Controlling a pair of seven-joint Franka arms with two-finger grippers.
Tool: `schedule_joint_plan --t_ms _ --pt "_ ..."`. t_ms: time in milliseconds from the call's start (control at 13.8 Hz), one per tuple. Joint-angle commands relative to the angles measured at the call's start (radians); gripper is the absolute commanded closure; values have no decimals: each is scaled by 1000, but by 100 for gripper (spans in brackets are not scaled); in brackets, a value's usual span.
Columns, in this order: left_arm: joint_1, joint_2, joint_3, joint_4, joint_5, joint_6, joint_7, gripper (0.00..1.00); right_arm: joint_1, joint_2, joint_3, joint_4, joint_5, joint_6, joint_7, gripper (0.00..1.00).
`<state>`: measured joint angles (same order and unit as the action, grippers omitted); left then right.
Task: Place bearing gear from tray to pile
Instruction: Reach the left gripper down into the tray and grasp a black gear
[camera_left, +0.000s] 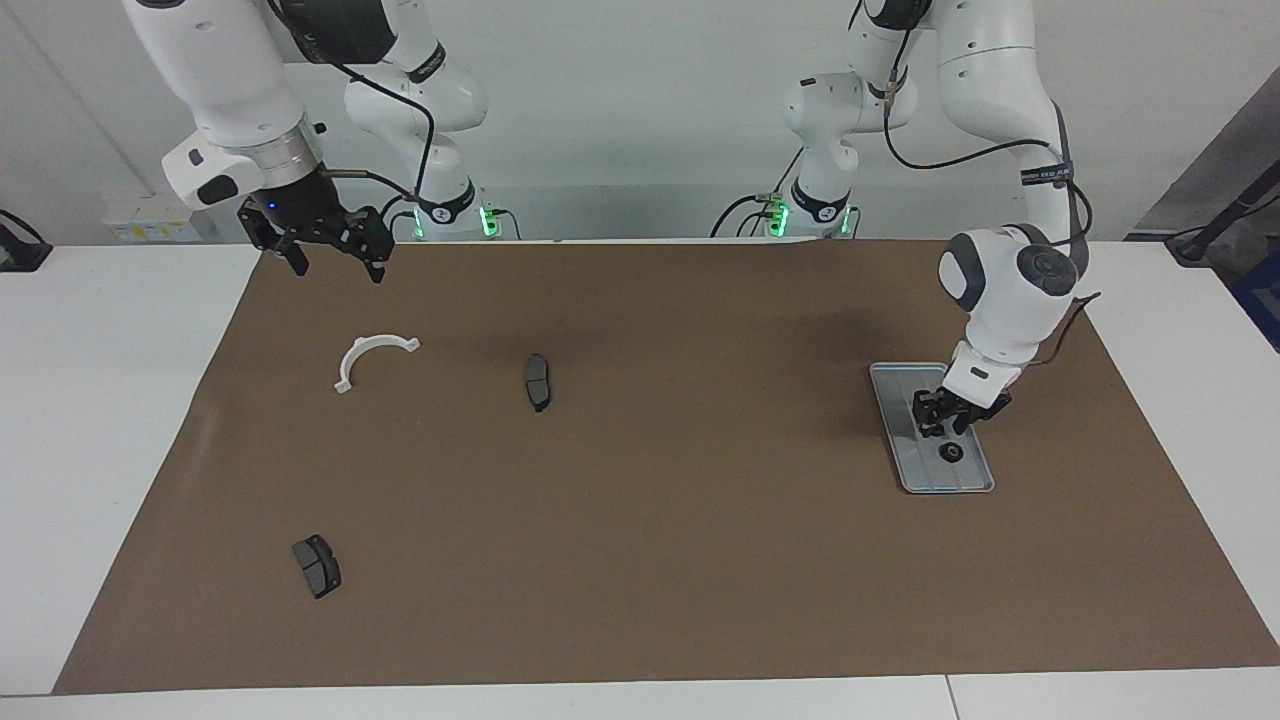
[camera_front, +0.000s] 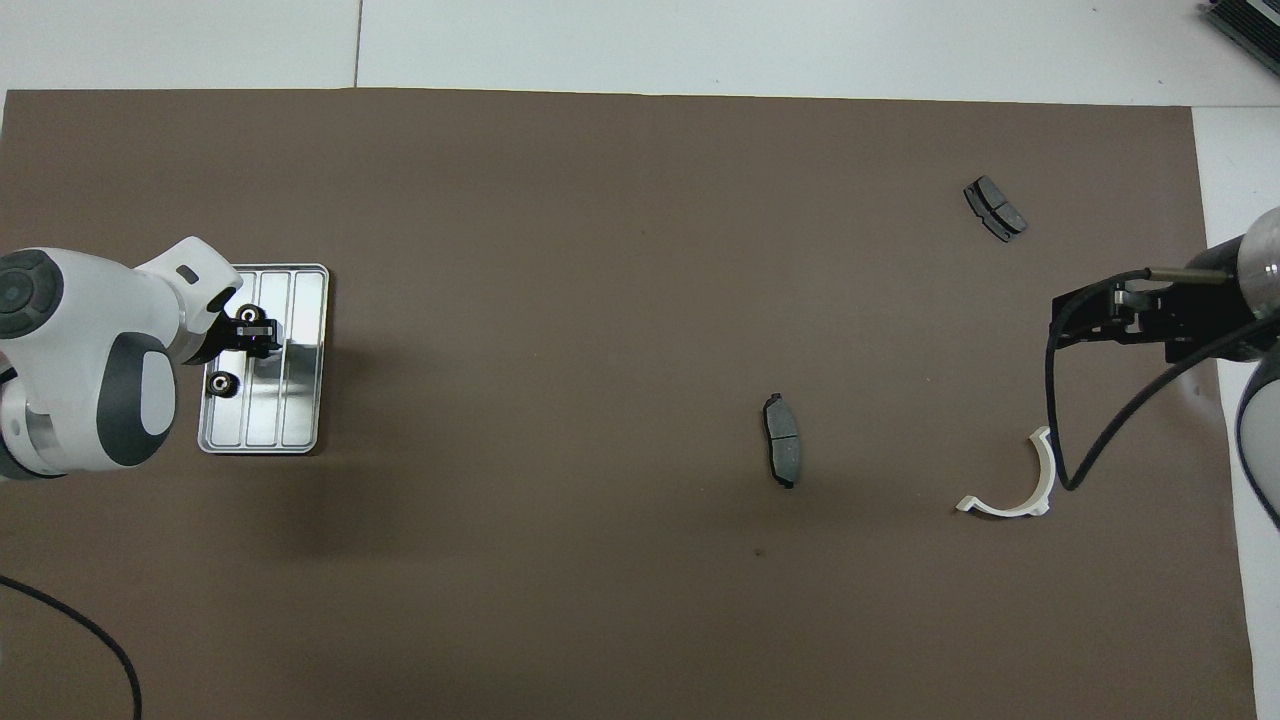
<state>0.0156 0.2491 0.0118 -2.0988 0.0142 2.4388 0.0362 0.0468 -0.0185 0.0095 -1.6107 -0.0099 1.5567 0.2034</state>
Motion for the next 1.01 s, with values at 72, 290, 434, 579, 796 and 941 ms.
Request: schedule_joint_plan --t_ms 72,290,434,579,796,941 --pt "10 -18 -7 -35 15 43 -13 50 -10 -26 4 -35 8 25 -16 0" --pt "12 -13 -7 -36 15 60 -13 55 -10 -28 6 -34 10 25 -24 0" --pt "10 -1 -7 -36 15 75 -13 57 -8 -28 6 -34 10 23 -27 0" --pt "10 15 -7 -38 15 101 -13 58 -8 -28 6 -34 10 14 -27 0" --pt "12 19 -7 -35 15 101 -12 66 -8 -28 4 -32 10 13 -25 0" --pt "12 19 -7 -29 15 97 -13 75 -13 -28 6 -32 10 14 -25 0"
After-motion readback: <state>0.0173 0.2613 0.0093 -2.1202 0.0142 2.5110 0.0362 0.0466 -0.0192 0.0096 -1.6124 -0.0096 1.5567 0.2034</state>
